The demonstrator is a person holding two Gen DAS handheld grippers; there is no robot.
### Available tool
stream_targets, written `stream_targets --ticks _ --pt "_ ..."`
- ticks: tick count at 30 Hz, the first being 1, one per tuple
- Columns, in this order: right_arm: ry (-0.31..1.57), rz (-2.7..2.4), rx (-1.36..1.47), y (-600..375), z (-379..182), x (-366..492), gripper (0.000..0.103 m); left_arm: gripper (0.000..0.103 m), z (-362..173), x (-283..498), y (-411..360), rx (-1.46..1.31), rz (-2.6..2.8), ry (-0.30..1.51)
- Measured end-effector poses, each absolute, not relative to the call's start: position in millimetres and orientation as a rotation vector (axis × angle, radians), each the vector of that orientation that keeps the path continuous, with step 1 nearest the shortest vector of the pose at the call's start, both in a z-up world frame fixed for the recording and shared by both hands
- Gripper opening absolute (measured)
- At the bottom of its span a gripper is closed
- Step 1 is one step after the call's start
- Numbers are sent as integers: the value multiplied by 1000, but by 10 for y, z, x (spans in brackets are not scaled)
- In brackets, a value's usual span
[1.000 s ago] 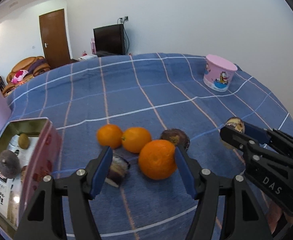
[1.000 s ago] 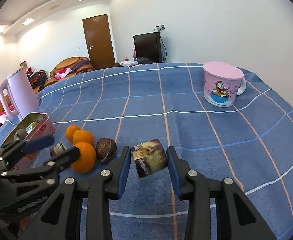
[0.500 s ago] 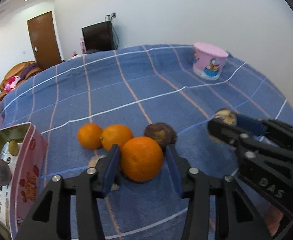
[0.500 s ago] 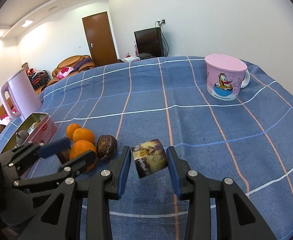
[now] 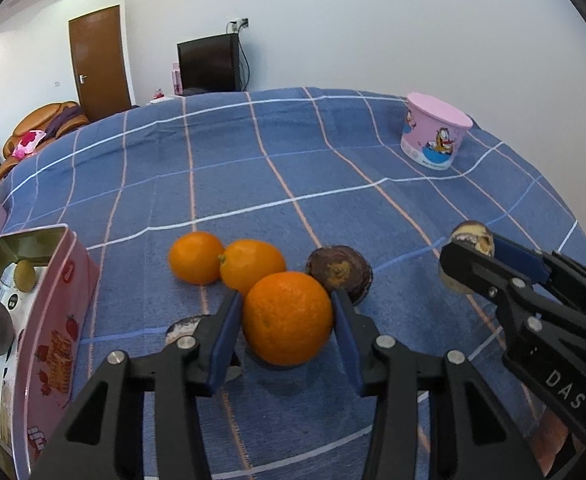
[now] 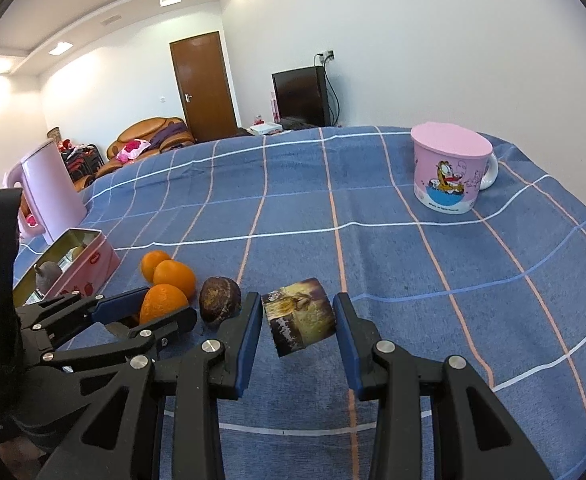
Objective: Organize fruits
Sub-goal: 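Grasp the striped cut fruit with the right tool while the left tool grasps an orange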
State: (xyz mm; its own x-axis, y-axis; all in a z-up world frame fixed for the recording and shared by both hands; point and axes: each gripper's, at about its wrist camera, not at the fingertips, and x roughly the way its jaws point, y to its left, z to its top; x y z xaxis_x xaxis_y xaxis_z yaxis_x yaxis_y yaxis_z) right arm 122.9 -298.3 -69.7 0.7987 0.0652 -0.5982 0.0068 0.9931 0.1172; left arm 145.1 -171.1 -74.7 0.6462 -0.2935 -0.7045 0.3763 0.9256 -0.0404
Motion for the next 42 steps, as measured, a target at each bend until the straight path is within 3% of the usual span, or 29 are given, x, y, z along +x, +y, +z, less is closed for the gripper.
stream_targets --ticks 42 --pt "479 60 62 -2887 -522 963 38 47 -483 1122 -1550 96 -298 542"
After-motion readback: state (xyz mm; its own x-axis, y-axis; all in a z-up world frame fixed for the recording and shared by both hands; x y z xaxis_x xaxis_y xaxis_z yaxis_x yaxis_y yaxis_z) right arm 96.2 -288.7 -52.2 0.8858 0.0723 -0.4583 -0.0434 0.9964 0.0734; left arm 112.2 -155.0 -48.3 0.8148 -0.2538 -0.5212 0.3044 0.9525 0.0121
